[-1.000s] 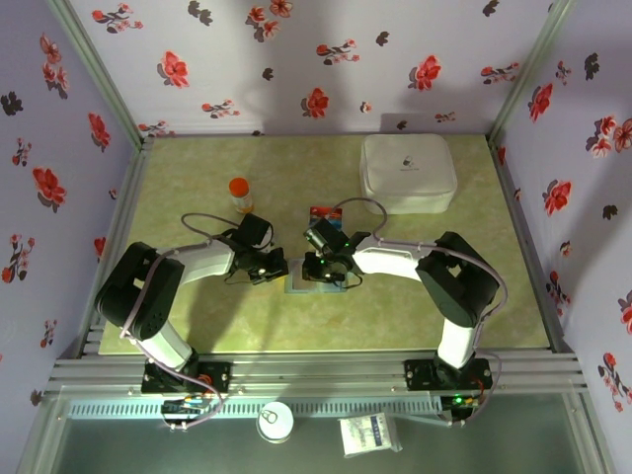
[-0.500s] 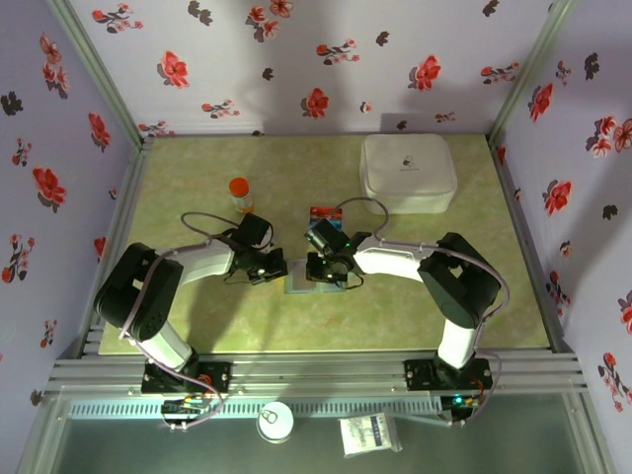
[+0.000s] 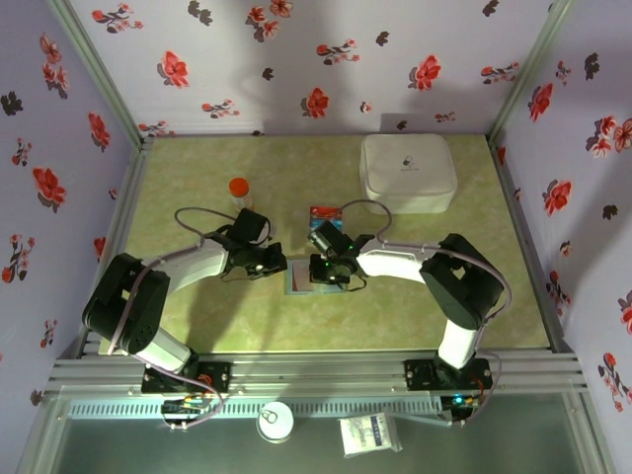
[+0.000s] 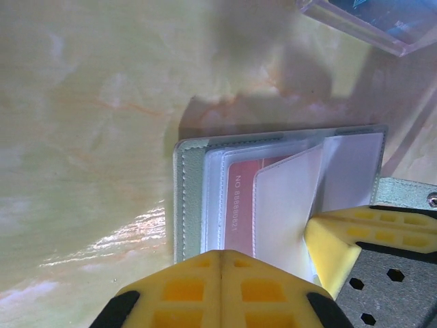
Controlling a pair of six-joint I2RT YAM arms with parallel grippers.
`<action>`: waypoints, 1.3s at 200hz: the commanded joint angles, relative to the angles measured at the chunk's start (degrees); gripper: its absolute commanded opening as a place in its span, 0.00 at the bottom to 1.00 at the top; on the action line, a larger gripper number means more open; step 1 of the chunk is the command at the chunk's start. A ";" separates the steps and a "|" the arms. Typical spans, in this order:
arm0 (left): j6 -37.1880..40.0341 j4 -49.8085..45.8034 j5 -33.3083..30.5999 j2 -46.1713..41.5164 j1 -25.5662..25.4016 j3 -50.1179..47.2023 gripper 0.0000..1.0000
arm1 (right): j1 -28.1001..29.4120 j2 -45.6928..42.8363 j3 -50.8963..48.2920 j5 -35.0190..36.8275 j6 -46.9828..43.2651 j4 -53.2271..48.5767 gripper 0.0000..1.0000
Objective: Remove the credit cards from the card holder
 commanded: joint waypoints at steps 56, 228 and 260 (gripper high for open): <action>-4.59 3.85 1.93 -0.96 -1.30 -1.72 0.06 | -0.28 -0.42 -1.10 -0.10 -0.13 -0.14 0.05; -11.96 15.57 6.89 4.21 -3.04 -3.53 0.24 | -0.36 -1.50 -2.50 -0.16 0.02 0.67 0.08; -11.51 14.14 6.97 4.24 -3.23 -1.76 0.19 | -0.45 -4.09 -2.56 0.71 -0.46 0.02 0.17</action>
